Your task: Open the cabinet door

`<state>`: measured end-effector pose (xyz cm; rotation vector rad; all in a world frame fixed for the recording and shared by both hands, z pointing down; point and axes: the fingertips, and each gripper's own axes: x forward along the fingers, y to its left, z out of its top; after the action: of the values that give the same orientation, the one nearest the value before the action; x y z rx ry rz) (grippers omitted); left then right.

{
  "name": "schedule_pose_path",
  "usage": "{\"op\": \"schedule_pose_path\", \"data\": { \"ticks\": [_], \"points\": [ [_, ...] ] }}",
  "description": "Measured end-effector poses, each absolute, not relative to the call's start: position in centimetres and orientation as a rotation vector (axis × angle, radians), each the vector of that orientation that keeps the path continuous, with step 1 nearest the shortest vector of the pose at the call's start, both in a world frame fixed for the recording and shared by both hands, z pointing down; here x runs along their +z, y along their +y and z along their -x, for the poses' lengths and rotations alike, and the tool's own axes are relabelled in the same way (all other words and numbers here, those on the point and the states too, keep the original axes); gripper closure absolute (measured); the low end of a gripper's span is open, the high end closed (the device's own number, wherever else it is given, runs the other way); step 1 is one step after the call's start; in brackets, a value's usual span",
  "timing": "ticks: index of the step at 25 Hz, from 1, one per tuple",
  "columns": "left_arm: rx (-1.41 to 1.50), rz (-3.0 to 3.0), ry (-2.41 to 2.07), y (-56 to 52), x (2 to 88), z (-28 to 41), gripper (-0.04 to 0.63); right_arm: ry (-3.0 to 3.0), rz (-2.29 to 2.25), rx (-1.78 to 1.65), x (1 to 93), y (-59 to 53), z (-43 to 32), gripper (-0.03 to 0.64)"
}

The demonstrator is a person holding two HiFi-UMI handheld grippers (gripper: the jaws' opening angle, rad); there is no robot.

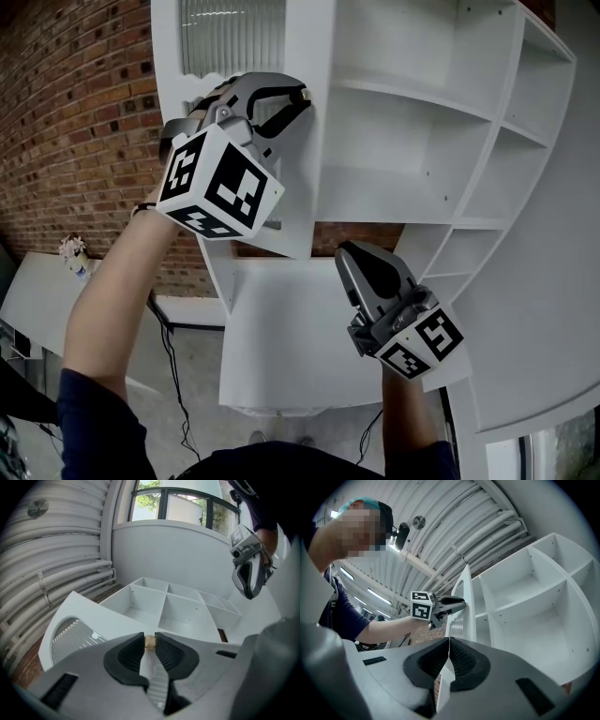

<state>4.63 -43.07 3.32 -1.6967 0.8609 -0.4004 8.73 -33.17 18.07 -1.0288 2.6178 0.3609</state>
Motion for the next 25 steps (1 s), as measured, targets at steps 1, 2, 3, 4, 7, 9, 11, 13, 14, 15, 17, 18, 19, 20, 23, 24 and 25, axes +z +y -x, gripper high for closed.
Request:
{"op": "schedule_pose_path", "data": {
  "ticks": [1, 2, 3, 4, 7, 9, 11, 13, 14, 15, 17, 18, 19, 20, 23, 24, 25],
  "points": [
    [-0.395, 1.700, 0.857, -42.7, 3.3, -4.4, 0.522, 2.617, 1.027, 0.362, 18.0, -33.0, -8.5, 0.591],
    [-0.389, 1.703, 0.852, -42.3, 3.2, -4.2, 0.522, 2.617, 1.026, 0.363, 17.9, -32.7, -8.3, 0.591],
    [-0.385, 1.705, 0.846, -41.9, 3.2, -4.0, 0.522, 2.617, 1.025, 0.363, 17.9, -32.5, -8.1, 0.591],
    [-0.382, 1.708, 0.840, -41.5, 3.2, -3.7, 0.522, 2.618, 1.025, 0.363, 17.9, -32.2, -7.8, 0.591],
    [-0.370, 1.716, 0.817, -40.2, 3.3, -2.9, 0.522, 2.620, 1.024, 0.364, 17.8, -31.5, -7.0, 0.591],
    [-0.357, 1.721, 0.798, -39.3, 3.4, -2.3, 0.522, 2.621, 1.018, 0.368, 17.6, -31.0, -6.5, 0.591],
    [-0.346, 1.724, 0.782, -38.4, 3.4, -1.7, 0.522, 2.623, 1.012, 0.373, 17.5, -30.6, -6.0, 0.591],
    [-0.337, 1.724, 0.770, -37.6, 3.4, -1.1, 0.522, 2.626, 1.006, 0.378, 17.4, -30.3, -5.4, 0.591],
    [-0.332, 1.724, 0.763, -37.1, 3.4, -0.7, 0.522, 2.628, 1.004, 0.378, 17.4, -30.1, -5.0, 0.591],
    [-0.324, 1.725, 0.757, -36.7, 3.4, -0.1, 0.522, 2.630, 1.004, 0.378, 17.4, -30.0, -4.5, 0.591],
    [-0.300, 1.729, 0.745, -35.8, 3.4, 1.5, 0.522, 2.634, 1.007, 0.378, 17.5, -29.6, -3.1, 0.591],
    [-0.291, 1.730, 0.738, -35.3, 3.3, 2.4, 0.522, 2.637, 1.009, 0.378, 17.6, -29.4, -2.4, 0.591],
    [-0.288, 1.730, 0.730, -34.8, 3.3, 3.3, 0.522, 2.639, 1.009, 0.377, 17.6, -29.3, -1.7, 0.591],
    [-0.291, 1.728, 0.722, -34.4, 3.3, 3.8, 0.522, 2.642, 1.006, 0.376, 17.6, -29.1, -1.2, 0.591],
    [-0.289, 1.731, 0.717, -33.6, 3.3, 4.4, 0.522, 2.653, 0.984, 0.369, 17.7, -29.1, -0.8, 0.591],
    [-0.285, 1.737, 0.719, -33.4, 3.3, 4.4, 0.521, 2.656, 0.975, 0.366, 17.7, -29.2, -0.9, 0.591],
    [-0.282, 1.742, 0.721, -33.2, 3.3, 4.4, 0.520, 2.660, 0.968, 0.363, 17.7, -29.2, -0.9, 0.591]
  ]
}}
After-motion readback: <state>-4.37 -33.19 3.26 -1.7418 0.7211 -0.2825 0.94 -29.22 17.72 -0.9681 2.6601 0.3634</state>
